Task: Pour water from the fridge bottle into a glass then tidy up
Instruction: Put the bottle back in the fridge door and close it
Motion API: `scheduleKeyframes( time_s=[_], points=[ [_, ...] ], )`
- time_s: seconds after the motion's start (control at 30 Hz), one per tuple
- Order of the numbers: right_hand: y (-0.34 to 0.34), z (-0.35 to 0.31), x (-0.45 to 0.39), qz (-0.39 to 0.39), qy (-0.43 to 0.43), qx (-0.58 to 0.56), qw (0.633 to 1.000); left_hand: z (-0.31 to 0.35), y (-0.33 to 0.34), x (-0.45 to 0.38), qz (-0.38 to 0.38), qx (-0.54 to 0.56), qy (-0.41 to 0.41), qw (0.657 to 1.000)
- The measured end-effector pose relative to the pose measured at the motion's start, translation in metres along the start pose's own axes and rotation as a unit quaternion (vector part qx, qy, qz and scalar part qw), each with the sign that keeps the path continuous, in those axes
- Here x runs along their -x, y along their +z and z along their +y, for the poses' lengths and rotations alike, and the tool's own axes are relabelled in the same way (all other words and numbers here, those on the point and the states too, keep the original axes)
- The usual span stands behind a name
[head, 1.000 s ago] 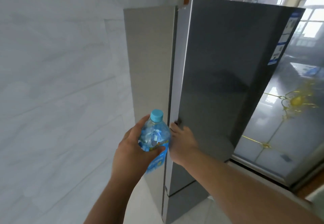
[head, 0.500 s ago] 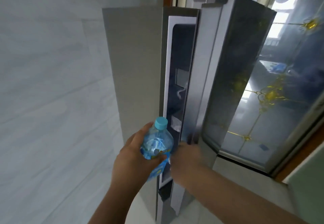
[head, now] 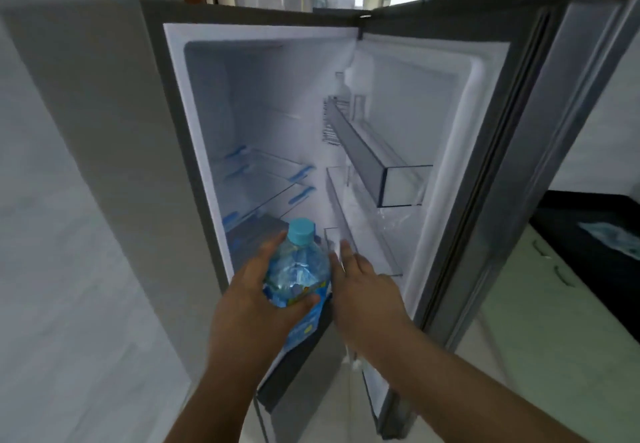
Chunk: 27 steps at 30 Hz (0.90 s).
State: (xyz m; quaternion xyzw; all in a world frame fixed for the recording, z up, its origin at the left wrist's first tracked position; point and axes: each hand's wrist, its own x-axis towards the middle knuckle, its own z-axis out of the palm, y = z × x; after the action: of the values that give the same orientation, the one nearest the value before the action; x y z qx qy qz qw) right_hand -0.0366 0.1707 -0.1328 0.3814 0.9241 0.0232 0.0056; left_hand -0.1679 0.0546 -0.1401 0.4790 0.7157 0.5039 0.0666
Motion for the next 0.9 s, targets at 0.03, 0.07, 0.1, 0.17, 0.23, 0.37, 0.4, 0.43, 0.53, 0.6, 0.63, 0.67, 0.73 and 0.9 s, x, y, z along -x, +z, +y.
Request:
scheduleKeyframes(
  time_s=[0.03, 0.07, 0.1, 0.17, 0.23, 0.37, 0.4, 0.43, 0.53, 0.6, 0.63, 0.67, 0.73, 0.9],
  points=[
    [0.002, 0.013, 0.000, 0.002, 0.020, -0.002, 1.000, 0.005, 0.013, -0.004, -0.019, 0.013, 0.002, 1.000],
    [0.003, 0.025, 0.003, 0.001, 0.035, -0.003, 0.999, 0.010, 0.025, -0.009, -0.034, 0.027, 0.002, 0.999],
    [0.004, 0.037, 0.005, -0.003, 0.050, -0.006, 0.999, 0.015, 0.038, -0.013, -0.046, 0.040, 0.000, 0.998],
    [0.005, 0.065, 0.012, -0.014, 0.086, -0.032, 0.996, 0.027, 0.065, -0.022, -0.074, 0.063, 0.010, 0.995],
    [0.007, 0.096, 0.019, -0.006, 0.108, -0.064, 0.992, 0.040, 0.093, -0.033, -0.113, 0.080, 0.026, 0.990],
    [0.011, 0.156, 0.029, 0.035, 0.143, -0.088, 0.985, 0.068, 0.141, -0.047, -0.168, 0.122, 0.032, 0.978],
    [0.014, 0.170, 0.030, 0.045, 0.156, -0.090, 0.983, 0.075, 0.151, -0.049, -0.172, 0.127, 0.038, 0.976],
    [0.017, 0.185, 0.029, 0.055, 0.167, -0.089, 0.980, 0.081, 0.161, -0.051, -0.178, 0.139, 0.040, 0.973],
    [0.021, 0.228, 0.025, 0.085, 0.187, -0.089, 0.975, 0.099, 0.187, -0.058, -0.195, 0.163, 0.041, 0.966],
    [0.016, 0.250, 0.023, 0.089, 0.203, -0.106, 0.969, 0.111, 0.201, -0.065, -0.199, 0.164, 0.044, 0.965],
    [0.013, 0.258, 0.022, 0.083, 0.208, -0.114, 0.968, 0.118, 0.205, -0.068, -0.198, 0.167, 0.043, 0.965],
    [0.011, 0.266, 0.021, 0.080, 0.213, -0.122, 0.966, 0.124, 0.209, -0.071, -0.193, 0.168, 0.042, 0.966],
    [0.017, 0.283, 0.014, 0.083, 0.216, -0.149, 0.961, 0.133, 0.214, -0.079, -0.183, 0.171, 0.033, 0.968],
    [0.021, 0.307, -0.007, 0.189, 0.146, -0.413, 0.879, 0.150, 0.217, -0.103, -0.170, 0.245, -0.004, 0.954]
  ],
)
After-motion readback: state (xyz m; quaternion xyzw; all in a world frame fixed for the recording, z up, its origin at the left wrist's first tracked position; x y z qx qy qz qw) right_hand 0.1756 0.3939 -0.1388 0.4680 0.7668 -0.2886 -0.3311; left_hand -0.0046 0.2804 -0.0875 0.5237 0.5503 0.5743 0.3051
